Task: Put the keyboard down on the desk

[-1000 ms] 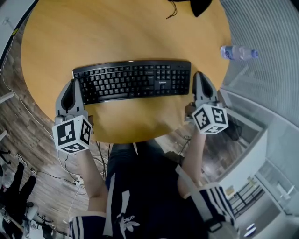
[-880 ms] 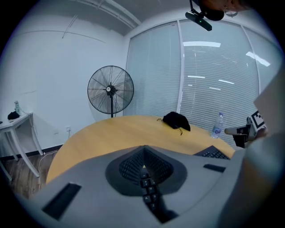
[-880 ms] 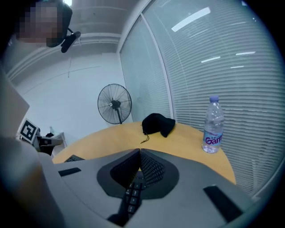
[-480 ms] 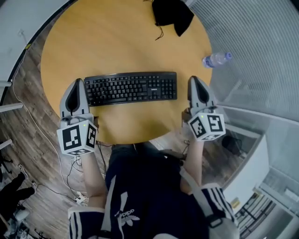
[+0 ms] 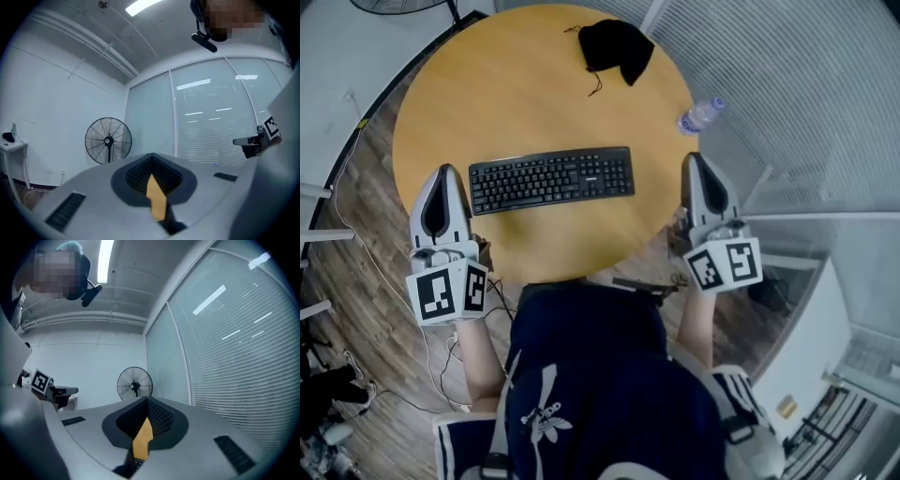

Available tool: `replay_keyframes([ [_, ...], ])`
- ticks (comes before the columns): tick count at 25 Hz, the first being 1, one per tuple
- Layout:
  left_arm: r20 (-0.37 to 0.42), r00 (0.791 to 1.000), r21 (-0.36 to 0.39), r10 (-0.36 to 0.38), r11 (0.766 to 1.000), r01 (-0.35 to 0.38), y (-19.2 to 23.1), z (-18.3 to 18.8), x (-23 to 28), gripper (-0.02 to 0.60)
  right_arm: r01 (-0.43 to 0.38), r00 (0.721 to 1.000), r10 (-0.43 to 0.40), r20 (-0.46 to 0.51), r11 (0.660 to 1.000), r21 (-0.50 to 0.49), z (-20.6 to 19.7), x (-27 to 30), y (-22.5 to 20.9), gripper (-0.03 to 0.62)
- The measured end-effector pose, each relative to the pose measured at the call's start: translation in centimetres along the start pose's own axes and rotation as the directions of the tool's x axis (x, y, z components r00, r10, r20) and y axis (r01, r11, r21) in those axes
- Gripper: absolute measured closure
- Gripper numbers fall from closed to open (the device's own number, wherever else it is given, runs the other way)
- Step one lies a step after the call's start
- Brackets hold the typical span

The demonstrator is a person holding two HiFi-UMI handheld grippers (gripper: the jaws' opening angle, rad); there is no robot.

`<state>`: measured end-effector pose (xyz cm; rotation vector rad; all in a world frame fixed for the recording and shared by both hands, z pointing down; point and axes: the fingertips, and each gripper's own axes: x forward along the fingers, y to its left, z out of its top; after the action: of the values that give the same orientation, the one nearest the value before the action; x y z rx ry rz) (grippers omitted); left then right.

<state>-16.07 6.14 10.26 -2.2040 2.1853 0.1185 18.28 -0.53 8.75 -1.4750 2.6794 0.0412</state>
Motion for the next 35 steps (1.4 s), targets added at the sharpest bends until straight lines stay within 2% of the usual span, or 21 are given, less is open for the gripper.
replay_keyframes([
  [2,0.021,1.0,0.0,-0.009,1.0,0.009,-0.6,0.7,-1.2,0.58,-0.012,1.0,0.012,0.008,1.0,-0.008,0.7,-0.9,0.9,0.591],
  [5,0.041,0.999,0.006,-0.002,1.0,0.001,-1.2,1.2,-3.0,0.58,-0.074,0.997,0.074,0.007,0.997,-0.033,0.8,-2.0,3.4,0.591],
  [9,0.045,0.999,-0.005,0.001,1.0,-0.001,-2.1,0.7,-5.4,0.58,-0.131,0.991,0.13,-0.019,0.99,-0.059,0.1,-3.6,5.8,0.591],
  [15,-0.003,0.999,-0.007,-0.034,0.999,0.034,-4.4,-2.0,-7.7,0.58,-0.122,0.991,0.121,-0.066,0.993,-0.011,-2.8,-5.5,5.8,0.591],
  [19,-0.035,0.997,0.002,-0.062,0.998,0.062,-5.5,-3.2,-8.1,0.58,-0.124,0.988,0.121,-0.098,0.992,-0.034,-3.8,-6.1,6.3,0.591],
  [26,-0.033,0.995,0.046,-0.09,0.995,0.091,-6.6,-2.8,-7.5,0.58,-0.125,0.986,0.119,-0.116,0.991,-0.053,-4.1,-6.3,6.3,0.591],
  [35,-0.041,0.993,0.034,-0.109,0.993,0.11,-7.1,-2.9,-6.8,0.58,-0.127,0.985,0.119,-0.124,0.99,-0.059,-4.3,-6.3,6.6,0.591],
])
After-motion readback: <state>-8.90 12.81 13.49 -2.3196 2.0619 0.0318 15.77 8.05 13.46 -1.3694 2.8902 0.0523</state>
